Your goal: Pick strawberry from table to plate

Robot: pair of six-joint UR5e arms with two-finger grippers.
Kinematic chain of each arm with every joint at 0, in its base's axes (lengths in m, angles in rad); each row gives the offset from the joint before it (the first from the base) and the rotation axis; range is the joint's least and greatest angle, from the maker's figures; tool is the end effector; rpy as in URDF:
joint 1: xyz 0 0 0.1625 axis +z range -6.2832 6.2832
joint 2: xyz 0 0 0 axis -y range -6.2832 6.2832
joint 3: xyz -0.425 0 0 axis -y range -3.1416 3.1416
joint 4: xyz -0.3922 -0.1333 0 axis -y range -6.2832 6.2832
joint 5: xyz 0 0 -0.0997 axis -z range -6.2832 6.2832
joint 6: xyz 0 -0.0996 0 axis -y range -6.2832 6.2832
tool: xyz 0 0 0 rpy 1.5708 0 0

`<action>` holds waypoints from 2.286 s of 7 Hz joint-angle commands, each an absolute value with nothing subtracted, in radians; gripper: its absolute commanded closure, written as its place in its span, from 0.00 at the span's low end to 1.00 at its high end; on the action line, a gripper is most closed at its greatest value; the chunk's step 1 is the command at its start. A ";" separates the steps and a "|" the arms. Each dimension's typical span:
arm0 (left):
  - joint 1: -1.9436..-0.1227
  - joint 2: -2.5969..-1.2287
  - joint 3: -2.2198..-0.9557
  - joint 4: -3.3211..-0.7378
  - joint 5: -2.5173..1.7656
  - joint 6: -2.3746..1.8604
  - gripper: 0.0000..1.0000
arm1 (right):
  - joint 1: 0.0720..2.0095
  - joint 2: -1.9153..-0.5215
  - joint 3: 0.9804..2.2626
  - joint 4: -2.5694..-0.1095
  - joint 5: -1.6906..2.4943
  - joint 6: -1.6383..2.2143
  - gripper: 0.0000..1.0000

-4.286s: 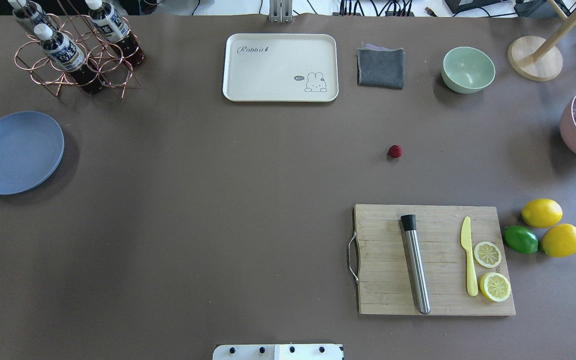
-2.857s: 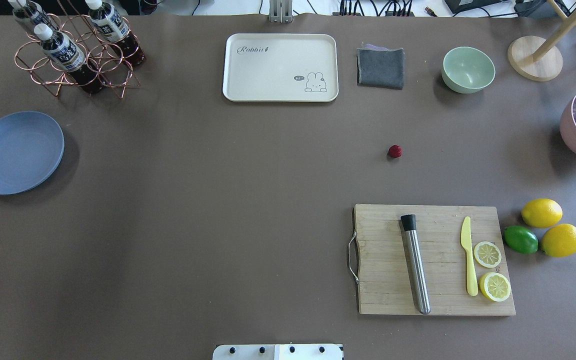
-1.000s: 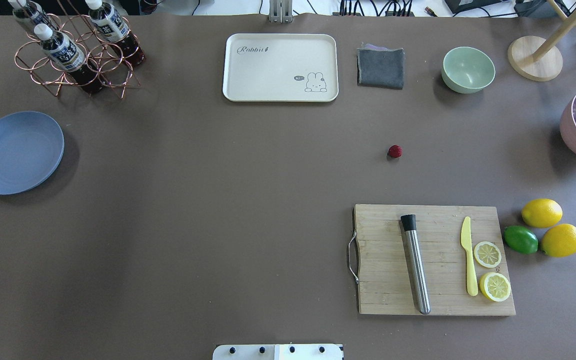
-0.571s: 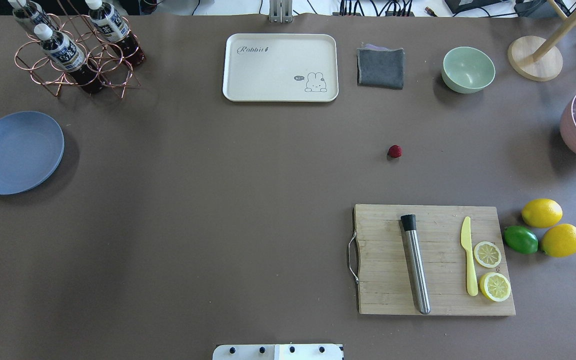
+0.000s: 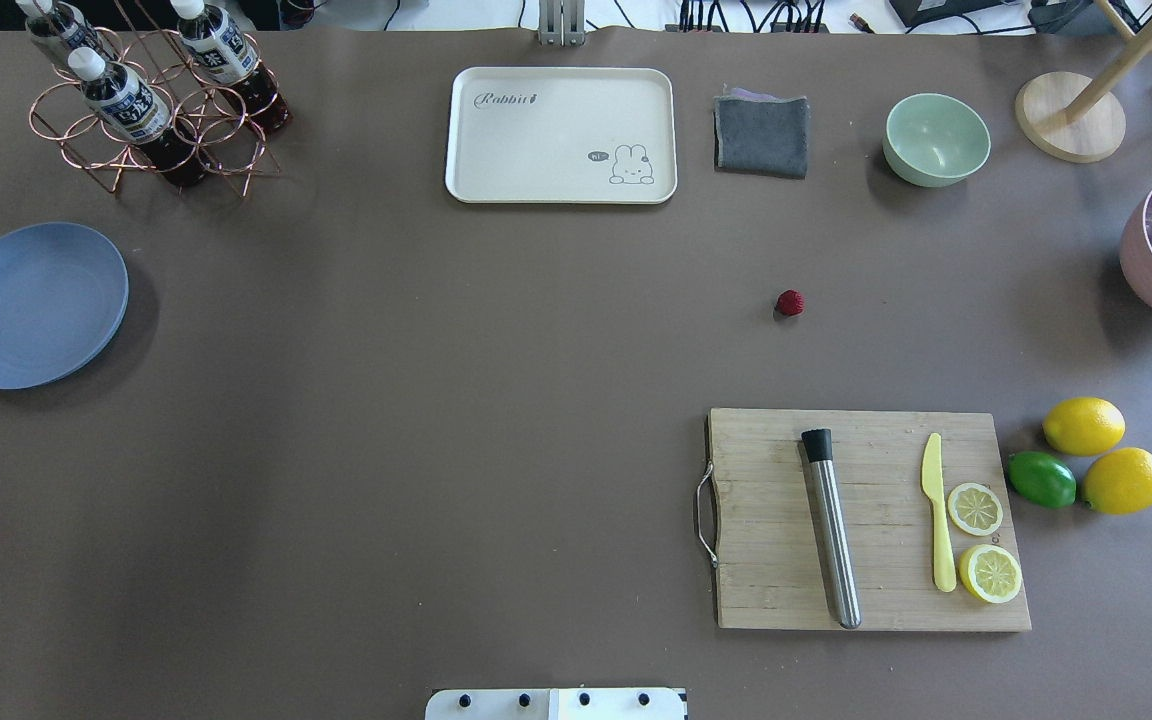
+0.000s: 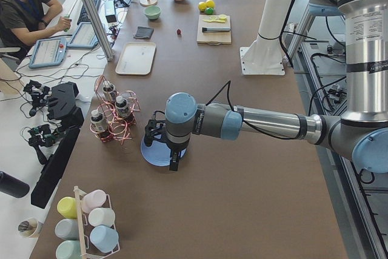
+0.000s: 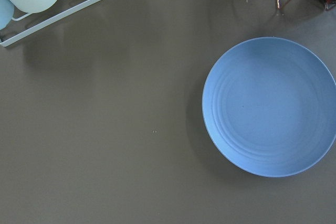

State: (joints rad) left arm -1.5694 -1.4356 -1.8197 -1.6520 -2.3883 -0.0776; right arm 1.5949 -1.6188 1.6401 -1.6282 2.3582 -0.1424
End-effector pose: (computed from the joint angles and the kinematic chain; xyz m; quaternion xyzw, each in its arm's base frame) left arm -0.0600 -0.4435 0.5867 0.0736 0.3988 0.0039 0.9141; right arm 0.0740 -0.4672 0.6525 0.0153 -0.3836 -0.0477 0.9221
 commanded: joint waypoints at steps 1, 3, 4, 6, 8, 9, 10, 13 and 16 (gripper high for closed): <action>-1.485 -1.480 -1.667 -1.827 -2.381 -0.153 0.02 | 1.546 -1.606 1.643 -1.599 2.388 -0.092 0.00; -1.363 -1.633 -1.391 -2.096 -2.362 -0.340 0.03 | 1.540 -1.601 1.649 -1.598 2.410 -0.091 0.00; -1.294 -1.685 -1.297 -2.202 -2.312 -0.407 0.03 | 1.533 -1.603 1.654 -1.595 2.454 -0.069 0.00; -1.240 -1.732 -1.215 -2.253 -2.261 -0.428 0.04 | 1.496 -1.606 1.681 -1.594 2.457 -0.043 0.00; -1.221 -1.732 -1.203 -2.264 -2.261 -0.464 0.11 | 1.485 -1.606 1.690 -1.594 2.457 -0.043 0.00; -1.221 -1.732 -1.192 -2.263 -2.273 -0.469 0.12 | 1.482 -1.606 1.690 -1.594 2.457 -0.041 0.00; -1.221 -1.732 -1.183 -2.263 -2.275 -0.469 0.12 | 1.480 -1.605 1.690 -1.594 2.456 -0.041 0.00; -1.221 -1.730 -1.170 -2.264 -2.295 -0.469 0.21 | 1.480 -1.611 1.692 -1.595 2.457 -0.040 0.00; -1.221 -1.730 -1.152 -2.269 -2.292 -0.471 0.43 | 1.480 -1.614 1.700 -1.595 2.459 -0.038 0.00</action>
